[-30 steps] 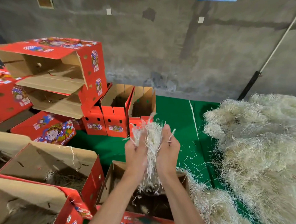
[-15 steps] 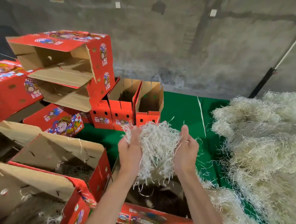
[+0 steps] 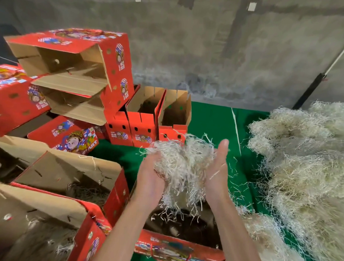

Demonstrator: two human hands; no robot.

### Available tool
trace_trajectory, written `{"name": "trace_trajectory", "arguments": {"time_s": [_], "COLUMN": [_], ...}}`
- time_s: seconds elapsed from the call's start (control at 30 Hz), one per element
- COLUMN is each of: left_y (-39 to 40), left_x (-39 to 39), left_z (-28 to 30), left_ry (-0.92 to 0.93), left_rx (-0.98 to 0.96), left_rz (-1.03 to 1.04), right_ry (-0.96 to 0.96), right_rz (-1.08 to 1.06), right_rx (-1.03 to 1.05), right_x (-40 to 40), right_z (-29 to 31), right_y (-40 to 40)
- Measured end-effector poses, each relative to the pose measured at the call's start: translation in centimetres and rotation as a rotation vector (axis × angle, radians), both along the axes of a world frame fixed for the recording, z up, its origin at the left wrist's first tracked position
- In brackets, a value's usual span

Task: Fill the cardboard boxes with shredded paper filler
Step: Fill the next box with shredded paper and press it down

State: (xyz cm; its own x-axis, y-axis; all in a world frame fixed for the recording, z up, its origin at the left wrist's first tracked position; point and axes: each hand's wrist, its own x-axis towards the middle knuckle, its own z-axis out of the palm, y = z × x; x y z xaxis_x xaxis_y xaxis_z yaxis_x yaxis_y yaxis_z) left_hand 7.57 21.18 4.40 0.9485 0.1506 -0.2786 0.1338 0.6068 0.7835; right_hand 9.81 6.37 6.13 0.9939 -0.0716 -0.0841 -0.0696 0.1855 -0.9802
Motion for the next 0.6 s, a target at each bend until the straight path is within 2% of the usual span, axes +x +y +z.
{"name": "trace_trajectory", "arguments": {"time_s": [0.03,0.1,0.17,0.23,0.33,0.4,0.47,0.57,0.6], "left_y": [-0.8,-2.6,-3.9,-3.1,1.6,3.4,2.2,-1.2,-1.8], "left_x": [-0.3,-1.3,-1.6,-1.7,-0.7,-0.3,-0.5,-1.2,-1.5], "left_z": [-0.3,0.0,0.1,0.9,1.2,1.1,1.5,1.3,1.2], "left_ry": [0.03,-0.016,-0.126,-0.119,0.078,0.142,0.131,0.112,0.147], "left_rx": [0.114,0.438,0.573,0.544,0.293,0.212,0.187,0.184,0.172], "left_rz": [0.019,0.082,0.109,0.151,0.393,0.427,0.256,-0.093,-0.154], "right_ry": [-0.074,-0.137,-0.231,-0.278,-0.191,-0.222,-0.231,-0.087,-0.054], "right_rz": [0.046,-0.022,-0.12,-0.132,-0.272,-0.311,-0.244,-0.016,0.045], "right_rx": [-0.061,-0.293,-0.377,-0.298,-0.158,-0.129,-0.121,0.032,0.069], "right_x": [-0.4,-1.2,-1.5,-1.3,-0.3,-0.3,-0.4,-1.3,-1.5], "right_z": [0.2,0.2,-0.1,0.0,0.4,0.7,0.6,0.5,0.4], "right_y": [0.9,2.5,3.1,2.0,-2.3,-3.7,-2.6,0.2,0.7]}}
